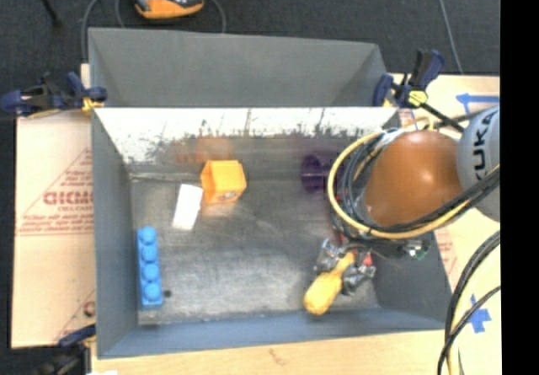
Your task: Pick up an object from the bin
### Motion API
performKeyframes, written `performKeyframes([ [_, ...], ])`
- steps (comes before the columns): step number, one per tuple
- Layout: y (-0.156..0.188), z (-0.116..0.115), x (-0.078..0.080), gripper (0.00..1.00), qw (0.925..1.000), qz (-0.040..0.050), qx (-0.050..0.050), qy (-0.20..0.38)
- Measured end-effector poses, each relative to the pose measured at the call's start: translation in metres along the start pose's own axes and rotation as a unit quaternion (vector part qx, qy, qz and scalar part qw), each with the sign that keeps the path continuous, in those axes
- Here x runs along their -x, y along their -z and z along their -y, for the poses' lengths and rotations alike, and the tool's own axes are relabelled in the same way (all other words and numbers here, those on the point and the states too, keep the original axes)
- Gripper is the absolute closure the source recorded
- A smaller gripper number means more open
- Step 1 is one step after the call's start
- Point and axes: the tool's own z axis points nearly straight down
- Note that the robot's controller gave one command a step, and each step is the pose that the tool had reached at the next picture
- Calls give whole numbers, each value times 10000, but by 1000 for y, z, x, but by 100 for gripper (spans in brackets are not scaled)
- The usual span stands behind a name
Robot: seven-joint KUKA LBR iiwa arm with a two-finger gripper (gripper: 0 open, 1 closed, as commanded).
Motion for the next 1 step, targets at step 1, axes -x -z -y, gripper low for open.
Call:
performKeyframes([
  [1,19,1,0,100,10000,6,-22,-4],
])
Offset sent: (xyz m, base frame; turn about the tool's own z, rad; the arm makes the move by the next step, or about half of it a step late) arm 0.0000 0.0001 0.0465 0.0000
